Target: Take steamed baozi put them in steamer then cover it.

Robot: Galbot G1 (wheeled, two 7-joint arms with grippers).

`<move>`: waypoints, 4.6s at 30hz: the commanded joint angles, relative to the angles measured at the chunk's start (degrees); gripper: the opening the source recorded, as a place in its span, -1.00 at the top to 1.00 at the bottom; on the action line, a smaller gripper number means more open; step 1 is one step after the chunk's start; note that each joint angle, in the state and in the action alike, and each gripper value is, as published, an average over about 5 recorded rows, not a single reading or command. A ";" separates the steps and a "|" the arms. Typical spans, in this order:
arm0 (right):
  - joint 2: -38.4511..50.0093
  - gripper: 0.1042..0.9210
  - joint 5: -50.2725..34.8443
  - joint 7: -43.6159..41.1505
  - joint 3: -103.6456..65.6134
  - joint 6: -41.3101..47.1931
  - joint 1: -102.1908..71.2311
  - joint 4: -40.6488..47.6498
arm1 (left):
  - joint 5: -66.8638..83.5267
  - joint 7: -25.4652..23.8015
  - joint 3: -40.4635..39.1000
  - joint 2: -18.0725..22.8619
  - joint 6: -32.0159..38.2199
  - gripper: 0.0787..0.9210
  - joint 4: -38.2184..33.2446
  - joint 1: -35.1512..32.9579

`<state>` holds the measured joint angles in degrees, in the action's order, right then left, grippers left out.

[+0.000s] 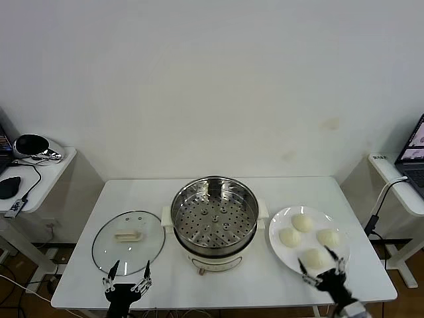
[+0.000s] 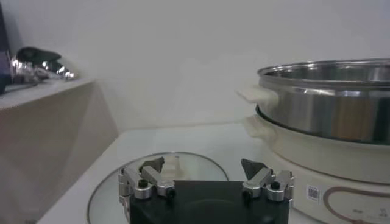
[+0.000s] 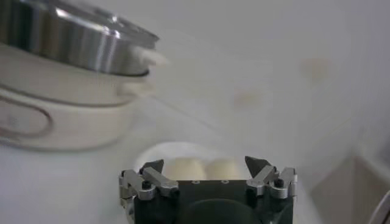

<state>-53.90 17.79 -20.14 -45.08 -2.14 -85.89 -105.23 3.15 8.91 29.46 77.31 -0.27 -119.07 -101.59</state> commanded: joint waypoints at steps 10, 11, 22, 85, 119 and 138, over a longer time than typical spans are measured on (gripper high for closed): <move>23.38 -0.76 9.82 -25.83 14.43 4.13 27.75 13.35 | -3.84 -0.26 1.09 -0.38 0.01 -0.77 -0.79 0.15; 24.10 -0.76 9.72 -27.89 17.90 3.83 31.26 14.99 | -3.95 -0.22 1.26 -0.36 0.00 -0.77 -0.86 0.14; 22.22 -0.76 3.73 -42.01 54.89 0.33 63.68 30.10 | -4.82 0.09 2.59 0.31 -0.02 -0.77 -1.09 -0.40; 11.91 -0.26 -5.41 -47.17 81.80 5.76 85.18 40.82 | -3.46 -0.15 6.51 -0.29 -0.19 -0.77 -1.39 -0.54; -18.10 -0.29 -25.05 -42.04 113.65 -13.61 117.67 40.48 | 1.03 -0.50 8.10 -0.86 0.08 -0.77 -1.87 0.01; -22.40 -0.30 1.17 -37.15 114.66 -30.47 109.97 47.06 | 1.20 -0.67 8.35 -0.46 0.02 -0.77 -1.41 0.69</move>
<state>-73.94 11.89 -58.03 68.47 -27.77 25.02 -60.61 4.32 8.25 37.78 76.85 -0.23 -120.46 -100.88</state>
